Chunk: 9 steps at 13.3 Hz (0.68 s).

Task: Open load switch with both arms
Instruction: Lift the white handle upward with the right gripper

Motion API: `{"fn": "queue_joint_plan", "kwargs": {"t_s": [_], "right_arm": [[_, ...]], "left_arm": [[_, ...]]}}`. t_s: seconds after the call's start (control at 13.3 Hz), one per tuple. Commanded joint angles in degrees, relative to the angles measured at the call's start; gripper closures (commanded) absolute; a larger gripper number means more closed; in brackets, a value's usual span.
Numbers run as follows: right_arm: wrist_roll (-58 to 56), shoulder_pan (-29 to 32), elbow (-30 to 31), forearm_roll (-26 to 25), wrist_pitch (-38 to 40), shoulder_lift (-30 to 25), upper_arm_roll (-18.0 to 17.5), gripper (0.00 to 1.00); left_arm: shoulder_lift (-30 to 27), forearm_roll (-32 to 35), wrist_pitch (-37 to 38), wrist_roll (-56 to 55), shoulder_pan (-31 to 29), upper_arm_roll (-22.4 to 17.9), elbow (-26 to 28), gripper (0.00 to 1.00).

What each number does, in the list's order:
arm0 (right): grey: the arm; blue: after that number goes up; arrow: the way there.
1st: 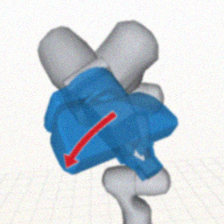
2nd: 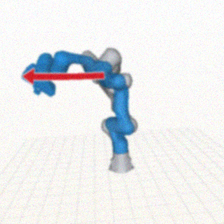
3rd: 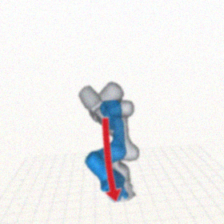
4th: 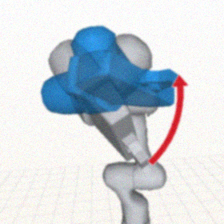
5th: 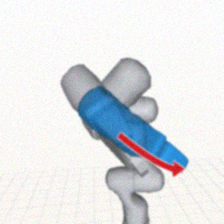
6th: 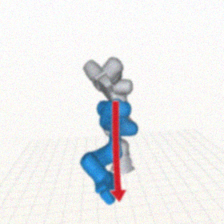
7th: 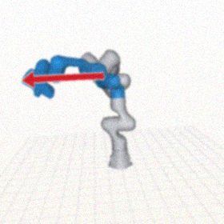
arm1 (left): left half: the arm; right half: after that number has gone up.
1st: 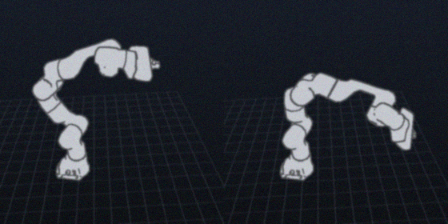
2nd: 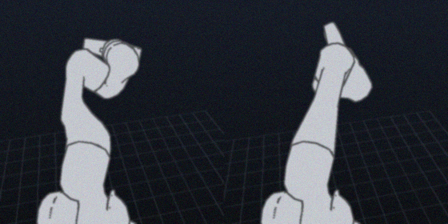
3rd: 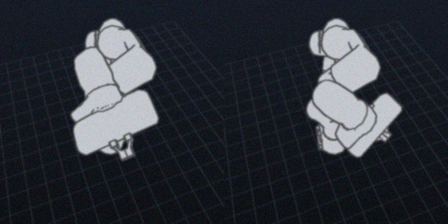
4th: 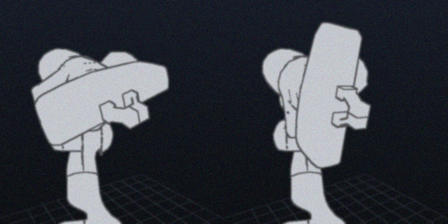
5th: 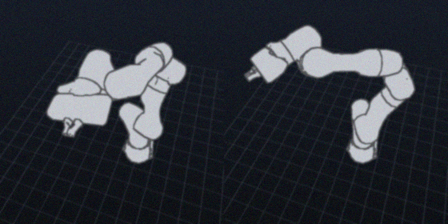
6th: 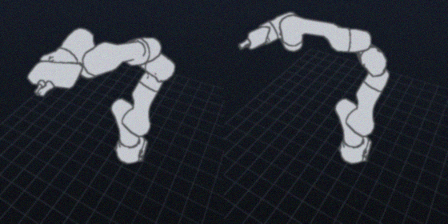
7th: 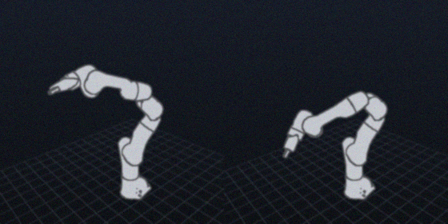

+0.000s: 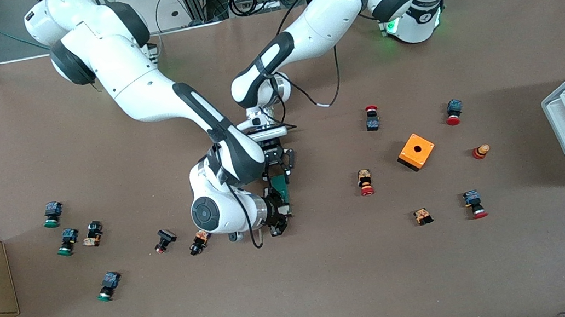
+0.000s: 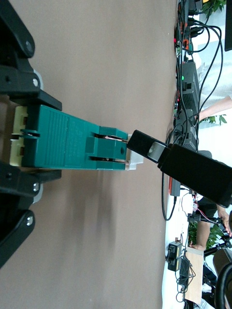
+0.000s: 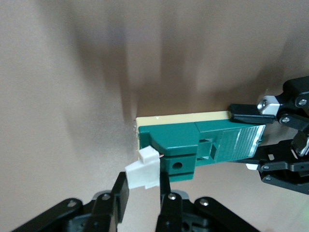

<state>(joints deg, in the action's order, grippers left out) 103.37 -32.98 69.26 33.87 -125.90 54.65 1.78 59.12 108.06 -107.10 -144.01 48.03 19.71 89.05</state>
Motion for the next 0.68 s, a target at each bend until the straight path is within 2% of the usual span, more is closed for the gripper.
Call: {"fn": "queue_joint_plan", "kwargs": {"t_s": [0.0,0.6], "right_arm": [[-0.4,0.0,5.1,0.1,0.2,-2.3,0.1,0.71],[-0.7,-0.3,9.3,-1.3,-0.7,-5.3,0.1,0.74]], "left_arm": [[0.9,0.4,0.5,-0.7,0.3,0.4,-1.2,0.45],[0.9,0.1,0.5,-0.7,0.3,0.6,-1.2,0.45]]}}
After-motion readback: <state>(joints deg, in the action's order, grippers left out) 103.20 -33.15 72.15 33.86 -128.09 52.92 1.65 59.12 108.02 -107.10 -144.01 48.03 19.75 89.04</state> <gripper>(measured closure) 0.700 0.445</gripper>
